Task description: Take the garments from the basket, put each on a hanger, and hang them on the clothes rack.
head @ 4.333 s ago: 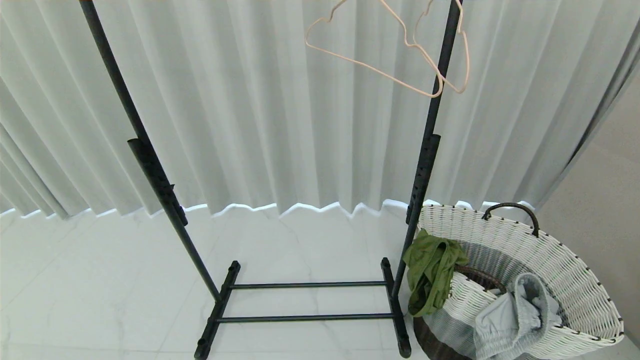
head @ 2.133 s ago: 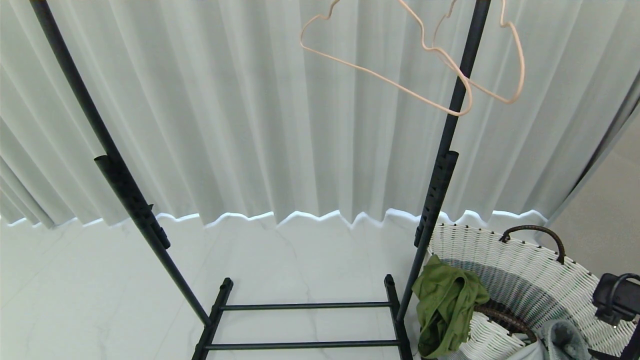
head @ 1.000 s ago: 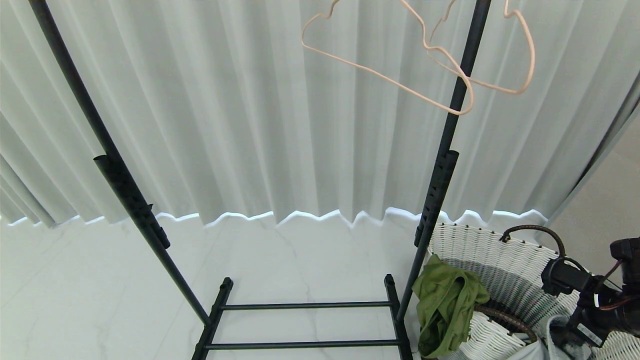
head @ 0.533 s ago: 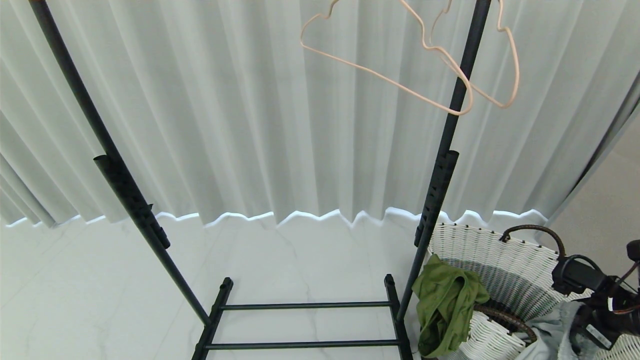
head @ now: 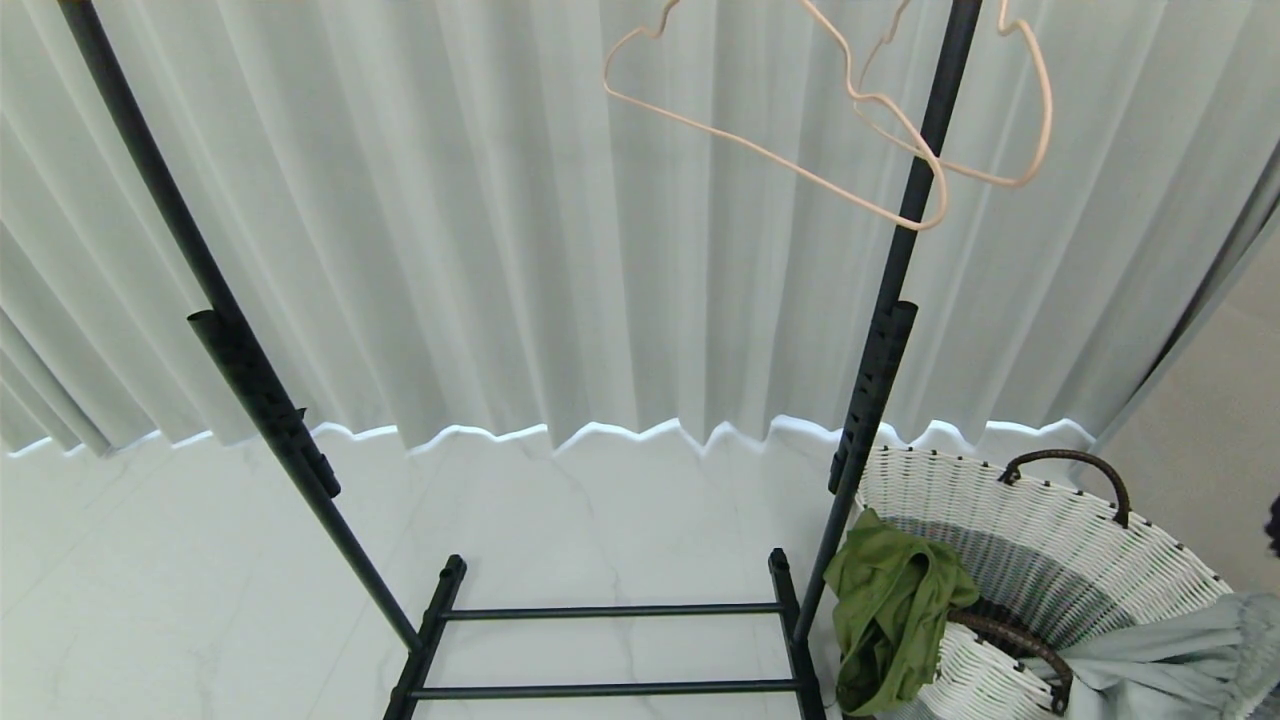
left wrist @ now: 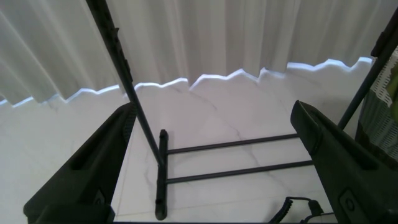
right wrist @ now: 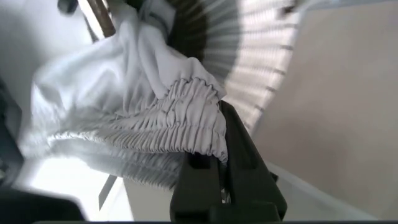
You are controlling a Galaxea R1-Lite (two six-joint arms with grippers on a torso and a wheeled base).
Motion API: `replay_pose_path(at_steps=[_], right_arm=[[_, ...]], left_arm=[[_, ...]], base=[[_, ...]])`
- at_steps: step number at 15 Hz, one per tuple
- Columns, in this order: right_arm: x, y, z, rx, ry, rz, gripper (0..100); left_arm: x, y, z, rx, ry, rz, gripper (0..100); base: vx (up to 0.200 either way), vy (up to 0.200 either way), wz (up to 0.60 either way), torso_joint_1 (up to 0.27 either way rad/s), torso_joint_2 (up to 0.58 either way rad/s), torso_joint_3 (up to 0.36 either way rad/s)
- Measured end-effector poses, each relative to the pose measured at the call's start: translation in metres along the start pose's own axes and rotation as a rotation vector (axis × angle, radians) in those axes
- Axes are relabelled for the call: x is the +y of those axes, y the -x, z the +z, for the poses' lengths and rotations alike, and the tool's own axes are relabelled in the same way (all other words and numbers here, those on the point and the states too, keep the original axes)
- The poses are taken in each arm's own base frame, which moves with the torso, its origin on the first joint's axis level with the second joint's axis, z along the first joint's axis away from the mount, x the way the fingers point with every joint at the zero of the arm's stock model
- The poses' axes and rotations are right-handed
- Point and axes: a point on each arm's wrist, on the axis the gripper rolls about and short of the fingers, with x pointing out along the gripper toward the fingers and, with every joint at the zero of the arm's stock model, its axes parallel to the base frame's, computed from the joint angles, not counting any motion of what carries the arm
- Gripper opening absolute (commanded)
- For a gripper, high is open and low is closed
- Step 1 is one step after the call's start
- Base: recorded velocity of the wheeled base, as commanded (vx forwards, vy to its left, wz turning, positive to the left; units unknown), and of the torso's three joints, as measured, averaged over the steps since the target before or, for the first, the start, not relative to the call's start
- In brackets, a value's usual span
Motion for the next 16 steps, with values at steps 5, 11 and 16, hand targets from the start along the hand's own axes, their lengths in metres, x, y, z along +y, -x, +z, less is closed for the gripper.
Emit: replay_pose_path(at_steps=[5,11,16], right_arm=[[0.011,0.084,-0.007,-0.172,-0.012,-0.168,0],[0.021,0.105,-0.015,-0.244,-0.003,-0.24,0],[0.022,0.107,-0.016,-0.253,-0.002,-0.245,0]], left_arm=[[0.0,0.0,0.0,0.0,-0.001,0.0,100],[0.0,0.0,0.0,0.0,0.0,0.0,100],[0.0,0.0,0.0,0.0,-0.001,0.0,100]], base=[[-0.16,0.0,0.0,0.004,0.0,-0.001],[-0.167,0.0,0.0,-0.001,0.0,0.004],[0.0,0.0,0.0,0.0,0.0,0.0]])
